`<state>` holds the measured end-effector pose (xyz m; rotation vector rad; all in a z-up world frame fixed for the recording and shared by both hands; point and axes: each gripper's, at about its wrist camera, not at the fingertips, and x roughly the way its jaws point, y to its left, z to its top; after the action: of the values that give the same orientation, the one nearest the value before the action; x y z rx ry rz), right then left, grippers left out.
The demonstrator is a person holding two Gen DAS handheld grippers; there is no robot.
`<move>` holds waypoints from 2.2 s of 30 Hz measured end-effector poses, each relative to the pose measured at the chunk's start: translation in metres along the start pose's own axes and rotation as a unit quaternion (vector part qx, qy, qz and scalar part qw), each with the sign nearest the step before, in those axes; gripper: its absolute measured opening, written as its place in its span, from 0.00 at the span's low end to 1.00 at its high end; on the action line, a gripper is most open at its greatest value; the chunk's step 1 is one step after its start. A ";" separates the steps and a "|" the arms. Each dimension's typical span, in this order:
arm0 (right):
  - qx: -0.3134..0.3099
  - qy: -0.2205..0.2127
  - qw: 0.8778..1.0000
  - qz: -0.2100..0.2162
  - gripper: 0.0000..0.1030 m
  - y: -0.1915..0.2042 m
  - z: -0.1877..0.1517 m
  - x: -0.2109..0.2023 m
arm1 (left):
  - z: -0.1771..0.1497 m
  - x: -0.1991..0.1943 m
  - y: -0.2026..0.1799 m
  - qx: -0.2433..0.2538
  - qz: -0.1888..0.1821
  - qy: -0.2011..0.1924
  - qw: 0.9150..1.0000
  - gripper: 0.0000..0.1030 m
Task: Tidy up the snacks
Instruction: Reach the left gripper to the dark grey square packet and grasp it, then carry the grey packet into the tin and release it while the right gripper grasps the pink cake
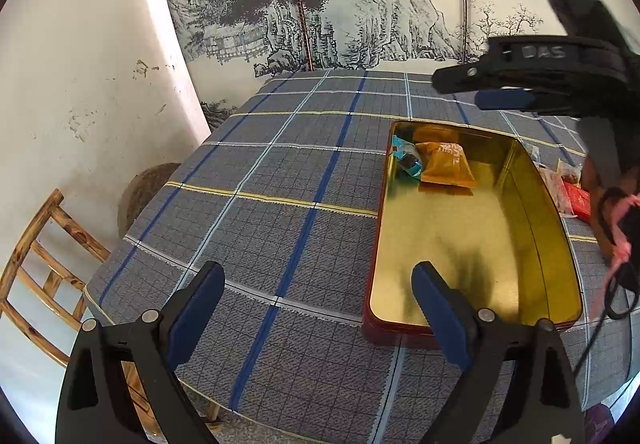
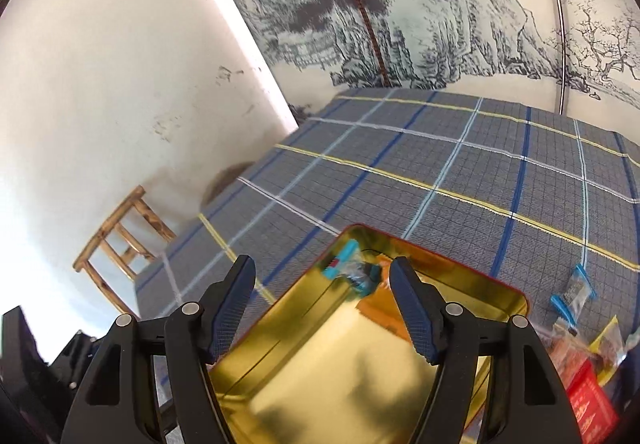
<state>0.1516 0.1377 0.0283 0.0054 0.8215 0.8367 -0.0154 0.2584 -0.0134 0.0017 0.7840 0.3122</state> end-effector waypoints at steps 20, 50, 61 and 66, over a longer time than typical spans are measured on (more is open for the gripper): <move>0.145 -0.143 0.941 -0.271 0.74 -0.157 -0.189 -0.280 | 0.019 -0.061 -0.099 0.101 -0.188 -0.003 0.977 0.90; 0.175 -0.200 0.948 -0.176 0.79 -0.215 -0.246 -0.301 | 0.027 0.060 -0.314 -0.092 -0.277 0.359 0.886 0.57; 0.185 -0.193 0.948 -0.171 0.82 -0.218 -0.246 -0.301 | 0.030 0.046 -0.314 0.016 -0.262 0.304 0.916 0.23; 0.101 -0.138 0.975 -0.144 0.82 -0.198 -0.224 -0.283 | 0.021 0.032 -0.295 0.077 -0.260 0.255 0.928 0.22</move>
<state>0.0266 -0.2531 -0.0073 0.1746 0.6227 0.4635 0.1023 -0.0114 -0.0551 -0.1440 1.2875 -0.2712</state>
